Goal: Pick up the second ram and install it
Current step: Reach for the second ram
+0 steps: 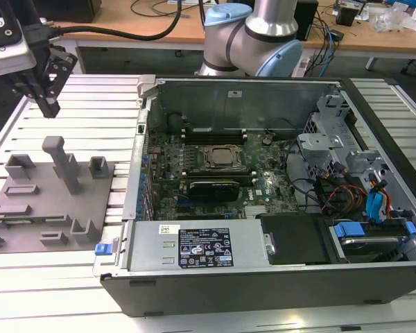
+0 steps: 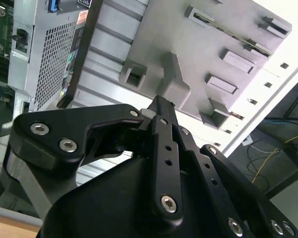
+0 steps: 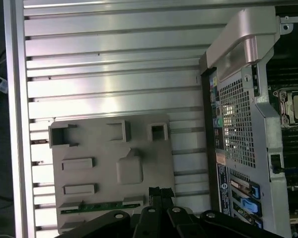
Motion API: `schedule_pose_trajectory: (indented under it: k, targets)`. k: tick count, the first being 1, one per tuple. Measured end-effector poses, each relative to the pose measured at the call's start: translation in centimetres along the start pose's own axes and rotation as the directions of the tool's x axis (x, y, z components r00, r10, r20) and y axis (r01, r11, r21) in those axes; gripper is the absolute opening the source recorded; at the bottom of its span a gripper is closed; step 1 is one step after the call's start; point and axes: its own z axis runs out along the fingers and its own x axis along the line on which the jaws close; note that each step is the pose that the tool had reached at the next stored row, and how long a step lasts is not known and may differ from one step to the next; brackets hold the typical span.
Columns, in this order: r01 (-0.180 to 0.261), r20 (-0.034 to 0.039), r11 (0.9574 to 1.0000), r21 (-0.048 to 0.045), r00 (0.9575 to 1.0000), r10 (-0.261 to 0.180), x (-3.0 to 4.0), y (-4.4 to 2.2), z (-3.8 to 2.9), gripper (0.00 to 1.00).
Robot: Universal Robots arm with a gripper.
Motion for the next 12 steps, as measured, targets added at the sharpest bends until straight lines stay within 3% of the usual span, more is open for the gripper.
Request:
schedule_pose_trajectory:
  k: [12]
  targets:
    - [0.000,0.0000,1.0000,-0.0001,1.0000,0.000,2.15,-0.16,0.06,0.11]
